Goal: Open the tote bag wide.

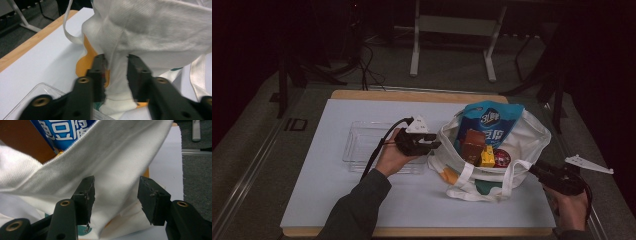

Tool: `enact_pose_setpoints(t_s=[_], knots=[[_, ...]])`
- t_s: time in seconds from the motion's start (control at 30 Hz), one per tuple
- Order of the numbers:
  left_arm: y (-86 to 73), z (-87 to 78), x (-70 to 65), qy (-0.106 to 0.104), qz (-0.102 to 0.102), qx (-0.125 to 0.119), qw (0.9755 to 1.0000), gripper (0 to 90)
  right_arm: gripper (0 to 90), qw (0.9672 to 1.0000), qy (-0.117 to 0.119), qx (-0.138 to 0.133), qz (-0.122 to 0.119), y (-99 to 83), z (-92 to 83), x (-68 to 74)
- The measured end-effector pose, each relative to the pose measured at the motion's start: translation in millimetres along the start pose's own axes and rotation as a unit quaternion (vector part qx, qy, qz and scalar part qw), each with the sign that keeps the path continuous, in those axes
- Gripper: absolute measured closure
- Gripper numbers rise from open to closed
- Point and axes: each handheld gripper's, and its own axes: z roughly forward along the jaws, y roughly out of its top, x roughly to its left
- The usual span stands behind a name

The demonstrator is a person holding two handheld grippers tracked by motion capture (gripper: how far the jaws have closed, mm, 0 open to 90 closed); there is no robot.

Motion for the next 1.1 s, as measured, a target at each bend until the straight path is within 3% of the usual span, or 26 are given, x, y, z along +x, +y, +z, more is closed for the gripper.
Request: enact_pose_setpoints(t_s=[0.13, 0.27, 0.43, 0.7, 1.1], knots=[[-0.1, 3.7, -2.1, 0.005, 0.002, 0.010, 0.9999, 85.4, 57.9, 1.0000, 0.002, 0.006, 0.003, 1.7, 3.2, -0.7], [0.1, 5.7, -5.1, 0.008, 0.009, 0.019, 0.9997, 87.5, 71.2, 0.9998, 0.003, 0.016, 0.007, 1.4, 4.6, -2.0], [-3.2, 9.6, -7.6, 0.008, 0.011, 0.035, 0.9993, 87.9, 86.2, 0.9996, 0.000, 0.026, -0.012, 0.3, 7.4, 2.2], [-16.8, 25.4, -11.5, 0.015, 0.010, 0.077, 0.9968, 88.3, 88.1, 0.9980, -0.016, 0.050, -0.036, -6.6, 15.1, 9.7], [-22.7, 38.5, -10.9, 0.032, 0.009, 0.110, 0.9933, 88.7, 89.1, 0.9954, -0.043, 0.085, -0.015, -27.9, 34.6, -2.8]])
